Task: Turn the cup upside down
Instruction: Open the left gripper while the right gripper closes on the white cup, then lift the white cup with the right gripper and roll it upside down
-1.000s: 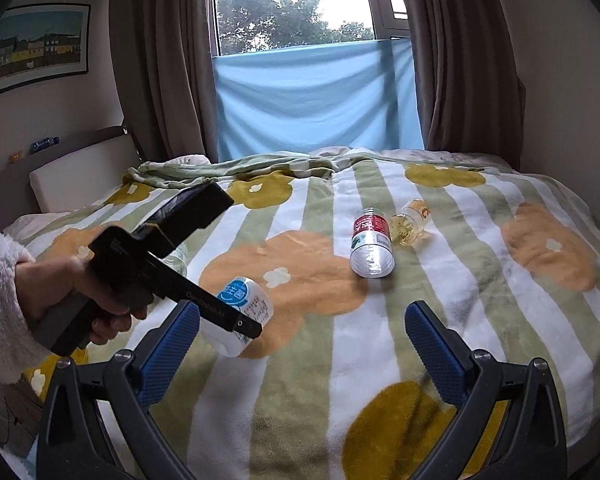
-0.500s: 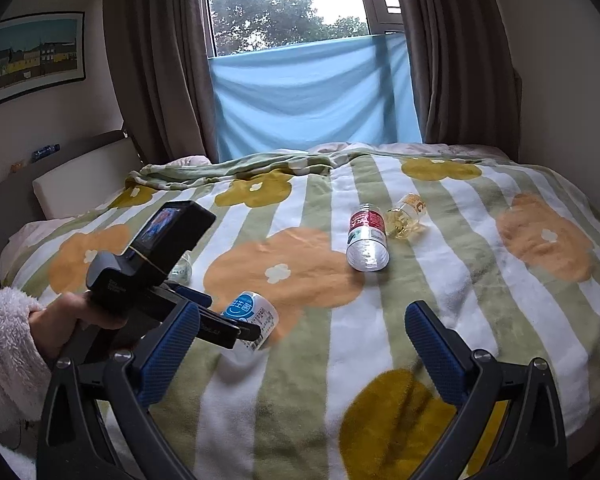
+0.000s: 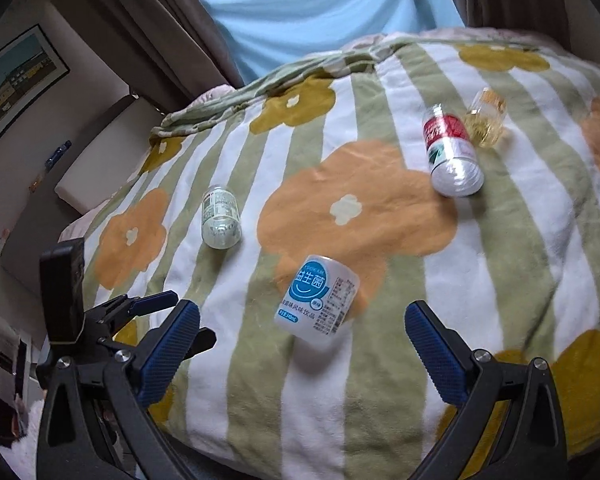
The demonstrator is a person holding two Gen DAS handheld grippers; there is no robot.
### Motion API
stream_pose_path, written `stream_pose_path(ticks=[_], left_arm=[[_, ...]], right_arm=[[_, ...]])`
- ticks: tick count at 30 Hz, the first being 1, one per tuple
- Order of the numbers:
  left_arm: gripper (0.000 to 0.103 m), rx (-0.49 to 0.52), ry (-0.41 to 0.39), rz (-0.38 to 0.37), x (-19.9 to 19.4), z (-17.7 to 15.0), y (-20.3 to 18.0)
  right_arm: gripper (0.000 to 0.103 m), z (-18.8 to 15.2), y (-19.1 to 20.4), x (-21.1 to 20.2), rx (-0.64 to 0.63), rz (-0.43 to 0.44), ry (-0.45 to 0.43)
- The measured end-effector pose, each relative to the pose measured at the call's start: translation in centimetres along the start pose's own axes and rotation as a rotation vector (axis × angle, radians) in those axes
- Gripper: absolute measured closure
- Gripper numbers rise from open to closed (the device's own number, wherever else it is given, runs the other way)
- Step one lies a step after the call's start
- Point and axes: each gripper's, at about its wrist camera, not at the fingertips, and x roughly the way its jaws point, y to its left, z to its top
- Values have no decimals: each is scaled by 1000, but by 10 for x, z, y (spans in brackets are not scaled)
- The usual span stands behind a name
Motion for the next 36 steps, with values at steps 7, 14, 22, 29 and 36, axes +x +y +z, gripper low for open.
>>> stream_pose_path(ticks=[7, 14, 22, 29, 36], left_arm=[[5, -43, 0, -39, -8, -12, 30], [5, -90, -15, -85, -16, -22, 51], [5, -123, -29, -93, -20, -27, 68], [5, -161, -31, -92, -22, -32, 79], [5, -195, -35, -51, -28, -37, 90]], right_arm=[[0, 10, -11, 58, 215, -1, 128], [30, 17, -15, 104, 252, -78, 233], [47, 38, 17, 110, -120, -119, 297], [48, 8, 96, 106, -1112, -235, 468], [48, -55, 97, 126, -1782, -375, 613]])
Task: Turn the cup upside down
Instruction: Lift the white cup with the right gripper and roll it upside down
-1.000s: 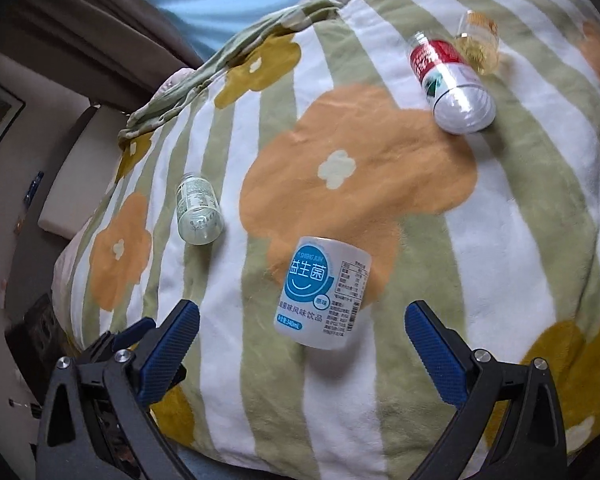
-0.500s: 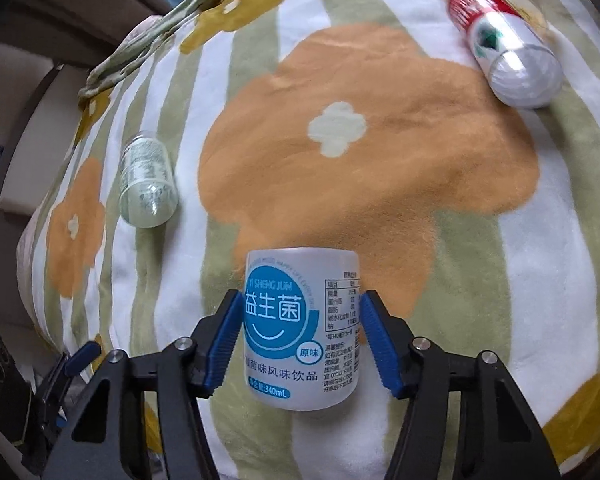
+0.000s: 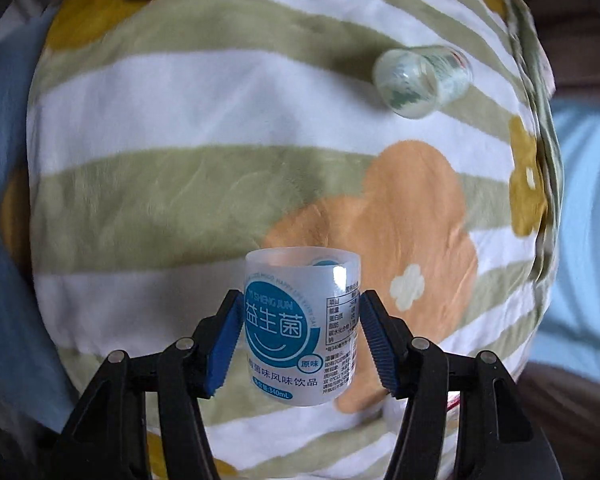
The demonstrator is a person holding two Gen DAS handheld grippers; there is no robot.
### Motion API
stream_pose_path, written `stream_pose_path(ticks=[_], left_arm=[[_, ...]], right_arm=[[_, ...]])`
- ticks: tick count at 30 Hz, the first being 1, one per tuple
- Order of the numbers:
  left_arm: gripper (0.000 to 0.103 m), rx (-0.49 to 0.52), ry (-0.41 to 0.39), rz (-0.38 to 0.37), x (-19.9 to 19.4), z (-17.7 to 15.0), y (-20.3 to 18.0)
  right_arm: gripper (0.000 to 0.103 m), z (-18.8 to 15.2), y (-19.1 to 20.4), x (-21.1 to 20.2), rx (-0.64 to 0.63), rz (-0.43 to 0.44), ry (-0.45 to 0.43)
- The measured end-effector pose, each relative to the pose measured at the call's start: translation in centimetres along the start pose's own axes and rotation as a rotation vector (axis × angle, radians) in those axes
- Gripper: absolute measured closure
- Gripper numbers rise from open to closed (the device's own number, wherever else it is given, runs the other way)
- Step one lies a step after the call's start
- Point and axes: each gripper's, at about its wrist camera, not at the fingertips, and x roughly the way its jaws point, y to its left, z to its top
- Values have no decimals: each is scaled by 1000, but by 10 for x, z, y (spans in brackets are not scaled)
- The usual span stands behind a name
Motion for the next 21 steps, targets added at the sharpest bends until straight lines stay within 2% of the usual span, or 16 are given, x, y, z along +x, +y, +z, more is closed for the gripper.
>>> stream_pose_path(ticks=[2, 5, 7, 9, 11, 13, 15, 17, 19, 21], left_arm=[[5, -5, -2, 8, -2, 0, 3], [5, -11, -6, 14, -4, 1, 6], [5, -17, -4, 12, -3, 2, 9], [5, -18, -1, 15, -3, 2, 10], [5, -19, -2, 16, -3, 2, 10], [5, -19, -5, 18, -3, 2, 10], [5, -21, -7, 17, -2, 3, 9], [5, -21, -9, 11, -4, 4, 9], [5, -36, -25, 11, -7, 7, 9], [5, -55, -36, -13, -11, 10, 10]], right_arm=[[48, 4, 9, 4, -83, 1, 12], [48, 6, 16, 11, -128, 5, 9], [46, 10, 21, 15, -152, -30, 9], [38, 9, 23, 17, -152, -56, 0], [14, 8, 19, 12, -107, -33, -21], [13, 8, 15, 1, -31, -11, -57], [13, -3, 1, -18, 85, 13, -102], [13, -14, -15, -39, 262, 33, -165], [13, -38, -45, -60, 579, 52, -238], [13, -72, -69, -71, 952, 132, -313]])
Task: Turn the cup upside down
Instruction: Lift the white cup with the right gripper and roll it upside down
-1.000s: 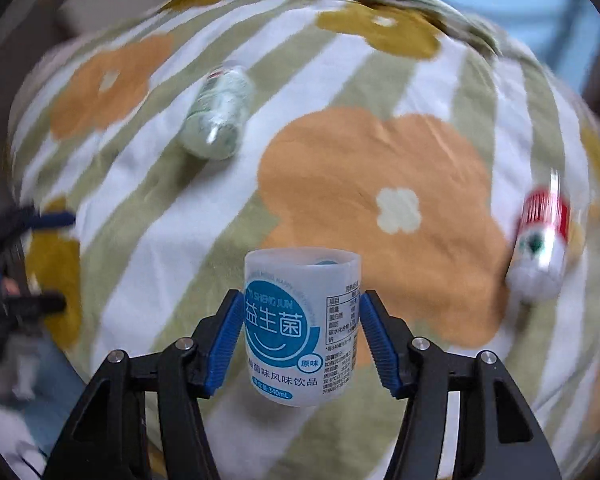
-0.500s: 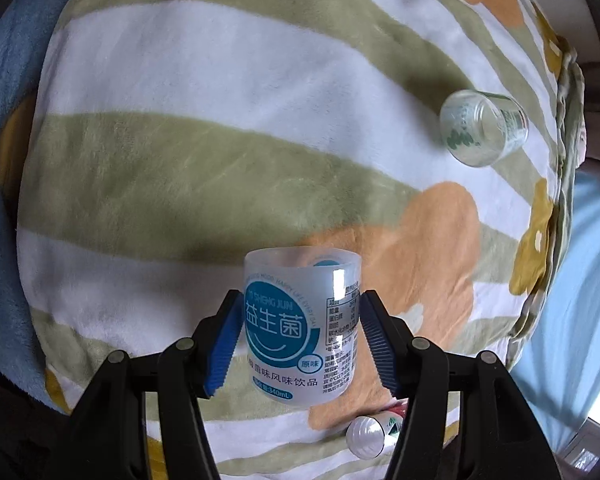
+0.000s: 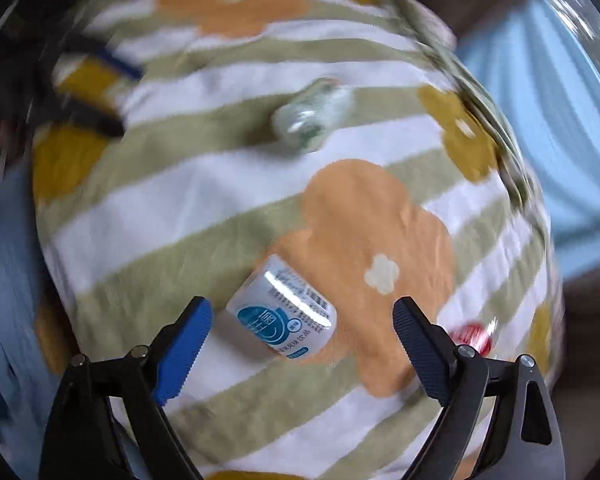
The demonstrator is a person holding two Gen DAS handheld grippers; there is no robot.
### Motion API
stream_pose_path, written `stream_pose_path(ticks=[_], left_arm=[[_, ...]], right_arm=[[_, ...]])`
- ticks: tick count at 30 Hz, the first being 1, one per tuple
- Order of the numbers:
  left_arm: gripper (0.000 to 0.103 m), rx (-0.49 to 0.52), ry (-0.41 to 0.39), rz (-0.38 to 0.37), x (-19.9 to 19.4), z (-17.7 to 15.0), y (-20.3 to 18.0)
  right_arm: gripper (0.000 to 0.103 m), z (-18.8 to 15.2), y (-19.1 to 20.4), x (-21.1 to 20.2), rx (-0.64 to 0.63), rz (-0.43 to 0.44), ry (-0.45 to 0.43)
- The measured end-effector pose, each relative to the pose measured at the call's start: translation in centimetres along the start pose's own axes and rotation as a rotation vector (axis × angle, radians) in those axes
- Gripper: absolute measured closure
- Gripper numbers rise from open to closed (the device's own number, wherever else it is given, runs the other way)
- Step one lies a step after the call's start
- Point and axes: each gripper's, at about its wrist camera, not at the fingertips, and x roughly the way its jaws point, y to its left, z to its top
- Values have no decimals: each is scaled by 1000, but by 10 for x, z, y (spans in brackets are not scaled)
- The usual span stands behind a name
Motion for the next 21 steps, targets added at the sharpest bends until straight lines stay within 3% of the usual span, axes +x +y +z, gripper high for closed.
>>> stream_pose_path(ticks=[2, 5, 7, 11, 15, 21], left_arm=[[5, -16, -11, -14, -2, 4, -1], [5, -19, -19, -25, -5, 7, -4], [5, -15, -24, -30, -7, 7, -7], [5, -4, -21, -24, -11, 4, -10], [5, -5, -12, -19, -12, 0, -11], [5, 1, 6, -17, -8, -3, -17]], right_arm=[[13, -19, -30, -19, 363, 62, -123], [13, -51, -46, -15, 742, 150, -199], [13, -81, -52, 4, 1000, 284, -273], [13, -123, -54, 55, 1399, 472, -327], [13, -142, -48, 86, 1570, 512, -342], [13, -145, -50, 103, 1644, 519, -391]])
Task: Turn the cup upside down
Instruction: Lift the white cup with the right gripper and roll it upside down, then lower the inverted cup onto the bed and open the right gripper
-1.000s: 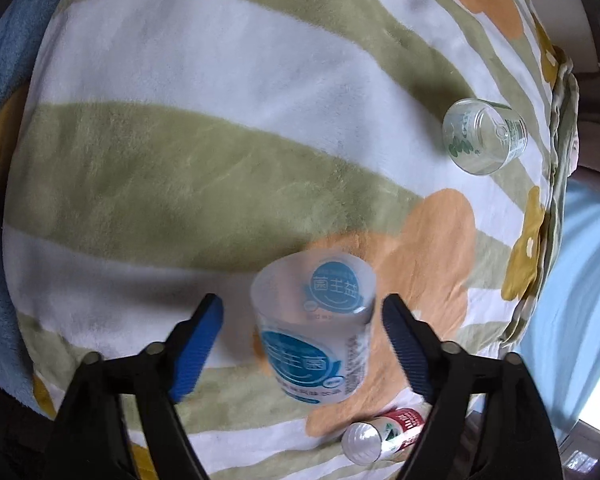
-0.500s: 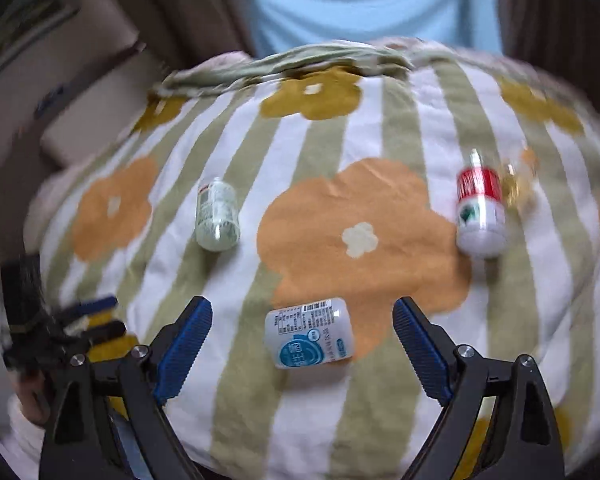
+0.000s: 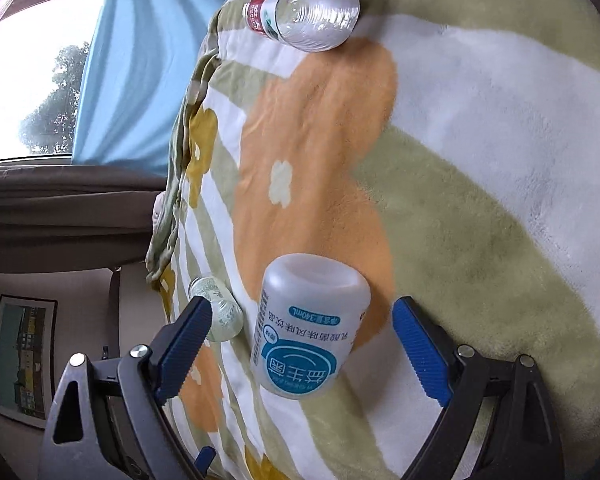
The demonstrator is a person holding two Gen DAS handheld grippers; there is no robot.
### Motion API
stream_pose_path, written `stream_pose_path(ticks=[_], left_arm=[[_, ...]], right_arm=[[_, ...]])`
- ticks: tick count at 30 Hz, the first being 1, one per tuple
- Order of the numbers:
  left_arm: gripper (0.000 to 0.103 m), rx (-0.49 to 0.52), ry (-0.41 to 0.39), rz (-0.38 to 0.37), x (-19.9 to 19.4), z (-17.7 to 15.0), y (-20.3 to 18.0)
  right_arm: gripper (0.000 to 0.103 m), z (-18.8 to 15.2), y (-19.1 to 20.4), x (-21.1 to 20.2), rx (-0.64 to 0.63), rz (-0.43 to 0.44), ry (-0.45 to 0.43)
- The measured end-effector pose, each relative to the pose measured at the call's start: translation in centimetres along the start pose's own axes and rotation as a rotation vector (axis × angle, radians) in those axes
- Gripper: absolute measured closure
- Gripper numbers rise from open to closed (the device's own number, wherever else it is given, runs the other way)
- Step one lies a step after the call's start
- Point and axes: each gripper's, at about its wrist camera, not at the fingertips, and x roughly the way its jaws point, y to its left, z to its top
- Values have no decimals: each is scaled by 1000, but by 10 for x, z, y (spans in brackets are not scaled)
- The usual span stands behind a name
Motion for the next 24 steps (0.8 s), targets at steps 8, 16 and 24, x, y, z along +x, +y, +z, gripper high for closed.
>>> stream_pose_path(ticks=[8, 16, 24], left_arm=[[5, 20, 26, -13, 9, 0, -14], [5, 18, 32, -11, 11, -1, -16], [5, 25, 16, 10, 7, -3, -19]], right_arm=[[32, -2, -7, 14, 48, -23, 3], [44, -2, -16, 15, 42, -32, -1], [44, -7, 12, -13, -226, -34, -85]])
